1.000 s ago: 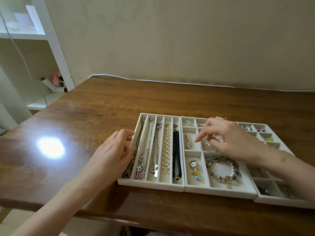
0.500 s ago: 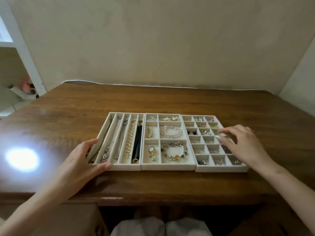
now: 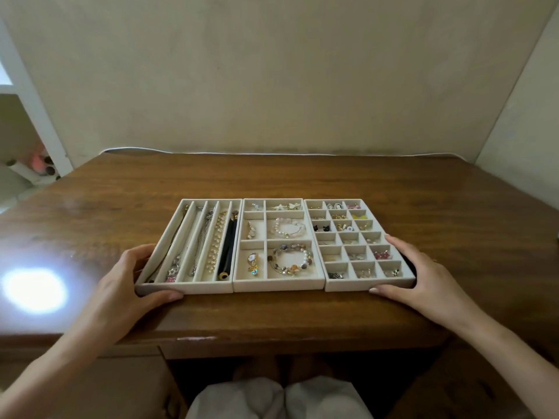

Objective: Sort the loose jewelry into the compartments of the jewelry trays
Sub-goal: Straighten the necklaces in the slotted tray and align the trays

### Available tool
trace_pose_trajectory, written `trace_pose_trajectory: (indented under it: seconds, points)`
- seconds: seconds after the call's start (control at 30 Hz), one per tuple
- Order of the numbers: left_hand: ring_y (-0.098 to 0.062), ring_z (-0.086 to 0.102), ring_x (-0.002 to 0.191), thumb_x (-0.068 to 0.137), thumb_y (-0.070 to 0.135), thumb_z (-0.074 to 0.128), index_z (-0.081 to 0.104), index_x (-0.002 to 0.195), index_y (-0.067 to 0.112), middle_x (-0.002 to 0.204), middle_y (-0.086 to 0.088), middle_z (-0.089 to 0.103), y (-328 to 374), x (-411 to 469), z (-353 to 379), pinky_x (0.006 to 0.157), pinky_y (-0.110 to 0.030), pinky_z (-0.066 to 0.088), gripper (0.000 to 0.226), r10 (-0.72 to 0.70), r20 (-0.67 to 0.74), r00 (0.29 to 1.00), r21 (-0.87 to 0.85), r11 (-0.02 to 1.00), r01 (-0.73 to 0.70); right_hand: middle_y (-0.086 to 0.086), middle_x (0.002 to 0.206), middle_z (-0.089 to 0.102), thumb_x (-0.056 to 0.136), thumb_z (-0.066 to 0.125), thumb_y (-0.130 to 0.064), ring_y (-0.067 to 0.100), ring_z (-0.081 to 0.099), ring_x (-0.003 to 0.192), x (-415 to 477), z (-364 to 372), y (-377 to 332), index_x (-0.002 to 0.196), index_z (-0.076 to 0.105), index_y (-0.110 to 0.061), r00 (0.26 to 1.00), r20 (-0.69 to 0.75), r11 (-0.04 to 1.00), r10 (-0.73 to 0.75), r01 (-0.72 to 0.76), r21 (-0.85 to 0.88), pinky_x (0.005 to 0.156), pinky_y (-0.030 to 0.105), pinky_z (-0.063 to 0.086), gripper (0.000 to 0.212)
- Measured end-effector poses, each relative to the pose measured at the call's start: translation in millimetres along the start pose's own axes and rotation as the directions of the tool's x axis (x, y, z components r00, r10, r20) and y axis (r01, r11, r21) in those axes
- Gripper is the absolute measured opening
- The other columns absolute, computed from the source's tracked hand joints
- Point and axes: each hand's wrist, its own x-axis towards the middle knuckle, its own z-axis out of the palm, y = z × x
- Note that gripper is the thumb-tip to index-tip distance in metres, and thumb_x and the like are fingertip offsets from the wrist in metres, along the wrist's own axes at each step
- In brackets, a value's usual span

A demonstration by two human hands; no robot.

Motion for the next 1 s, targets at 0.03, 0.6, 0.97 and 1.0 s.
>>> trace_pose_trajectory:
  seconds: [0.03,0.6,0.97,1.0]
  points:
    - [-0.012,0.051,0.102,0.055,0.021,0.084,0.043,0.130,0.016,0.124,-0.003,0.056,-1.0,-0.2,-0.2,0.084,-0.030,0.042,0.086,0.000,0.002,1.000,-0.004,1.000,0.000,-0.006,0.142,0.043,0.054,0.070,-0.061,0.015,0.039,0.127,-0.8,-0.3,-0.3,0.142,0.028,-0.042,1.000,-0.008,1.000,0.002,-0.002,-0.012,0.105,0.036,0.036,0.100]
    - [-0.025,0.056,0.110,0.055,0.025,0.085,0.043,0.104,0.017,0.127,-0.009,0.057,2.6,10.9,5.6,0.087,-0.038,0.046,0.065,-0.038,-0.041,0.998,0.032,0.999,0.040,-0.011,0.141,0.046,0.063,0.082,-0.037,0.010,0.042,0.128,4.0,3.1,-8.1,0.144,0.023,-0.030,0.996,-0.094,0.998,-0.012,0.018,0.056,0.105,0.032,0.032,0.101]
    - [-0.021,0.053,0.108,0.058,0.031,0.085,0.042,0.113,0.012,0.123,-0.015,0.056,12.2,81.9,29.2,0.087,-0.031,0.043,0.072,-0.045,0.037,0.998,0.055,0.998,0.043,-0.003,0.148,0.039,0.068,0.081,-0.038,0.022,0.037,0.135,69.0,-2.5,3.1,0.146,0.015,-0.028,0.996,-0.063,0.996,0.071,-0.067,0.061,0.110,0.043,0.027,0.103]
    - [-0.023,0.052,0.111,0.058,0.032,0.085,0.042,0.113,0.012,0.124,-0.015,0.055,13.0,89.5,32.9,0.087,-0.032,0.042,0.073,-0.046,0.039,0.998,0.057,0.997,0.044,-0.001,0.146,0.042,0.069,0.081,-0.035,0.021,0.041,0.132,75.1,-3.8,2.7,0.142,0.022,-0.026,0.995,-0.074,0.996,0.064,-0.060,0.063,0.107,0.037,0.032,0.095]
